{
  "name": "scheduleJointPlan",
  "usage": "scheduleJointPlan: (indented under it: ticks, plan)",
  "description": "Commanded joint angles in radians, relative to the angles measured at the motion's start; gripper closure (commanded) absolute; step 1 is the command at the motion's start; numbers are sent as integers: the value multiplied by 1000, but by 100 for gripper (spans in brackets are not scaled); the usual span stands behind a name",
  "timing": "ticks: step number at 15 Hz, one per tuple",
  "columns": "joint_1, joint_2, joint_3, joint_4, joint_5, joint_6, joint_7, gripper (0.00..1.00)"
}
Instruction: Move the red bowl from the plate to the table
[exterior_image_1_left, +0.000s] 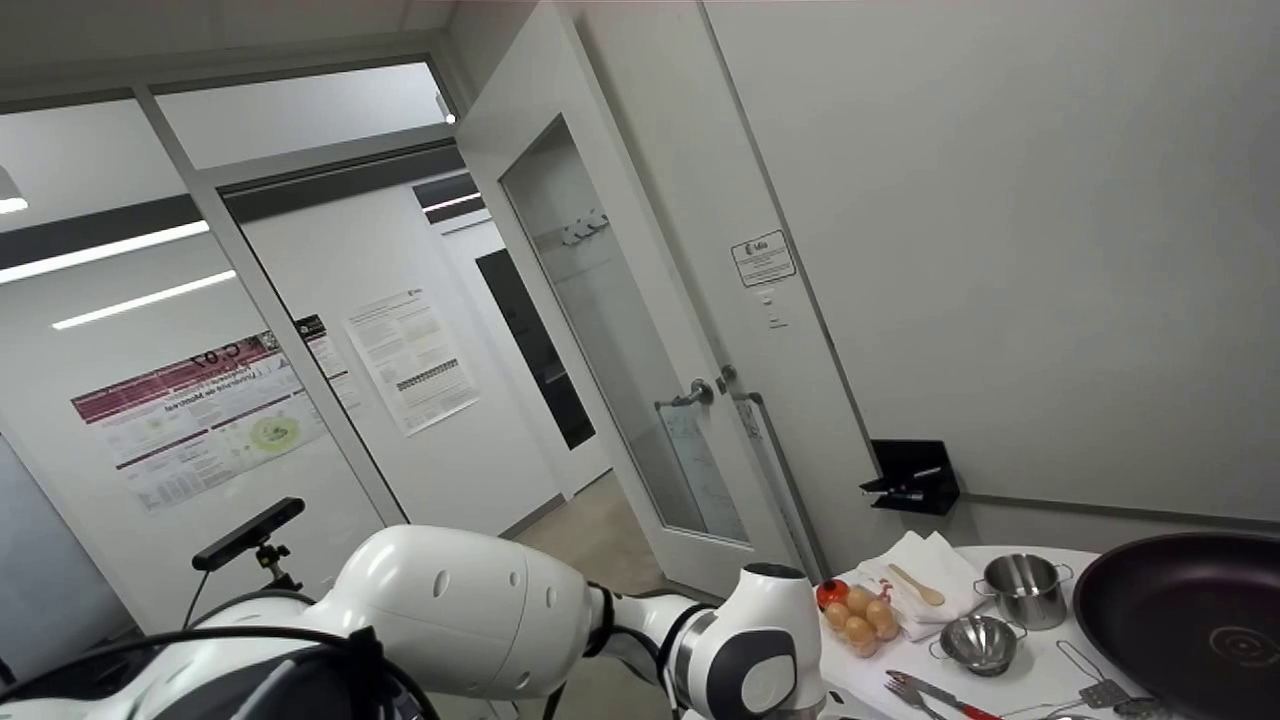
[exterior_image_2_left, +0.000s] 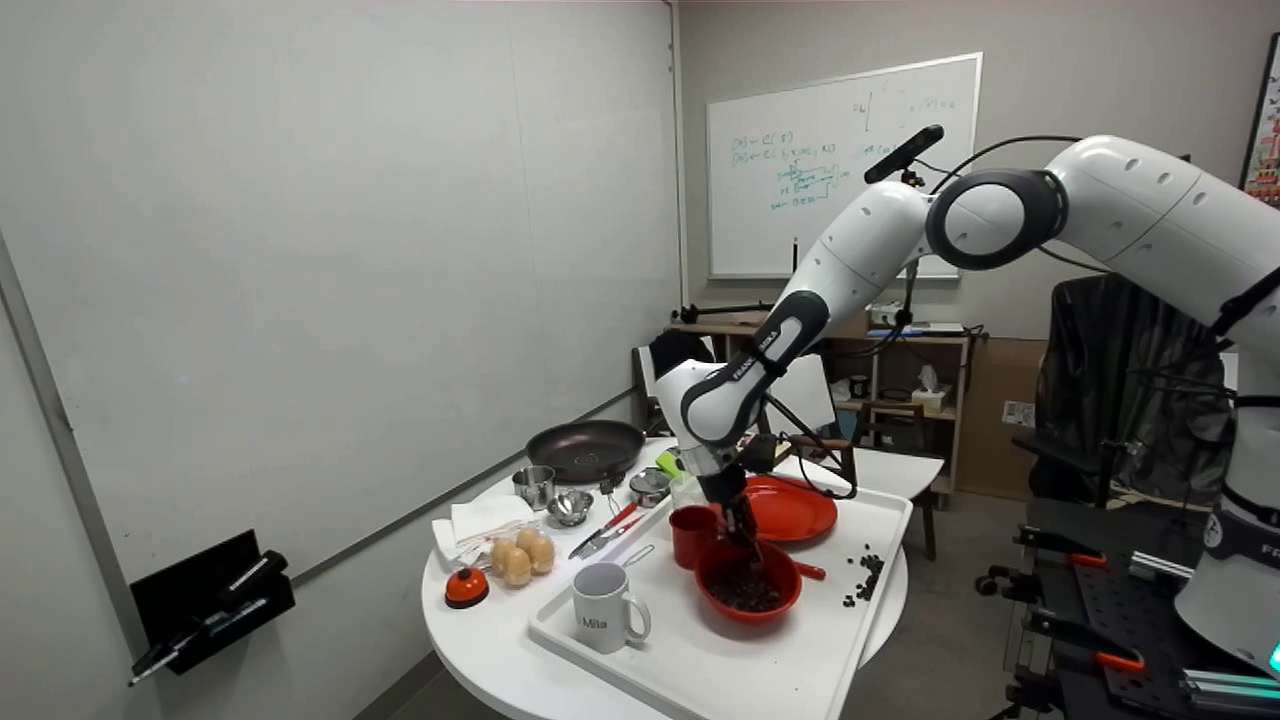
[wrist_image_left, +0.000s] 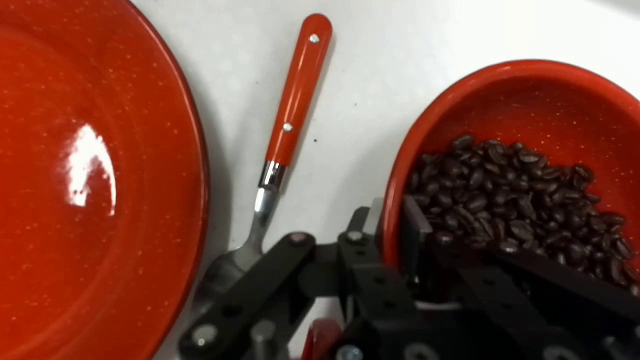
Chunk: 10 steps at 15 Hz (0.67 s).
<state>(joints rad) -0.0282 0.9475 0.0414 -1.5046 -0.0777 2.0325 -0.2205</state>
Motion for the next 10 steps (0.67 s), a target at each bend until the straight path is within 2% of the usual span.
scheduleJointPlan:
  ticks: [1,2,3,5,10]
  plan:
    - [8,-36,-2,-28,-15,-62,-16,95]
    - [5,-34,0,-22,-14,-81,-21,86]
    - [5,-34,-1,-21,-14,-93,-20,64]
    - [4,-39,-1,-21,-13,-108,-21,59]
    - [-1,-50,-3,-23,-9,-118,-19,24]
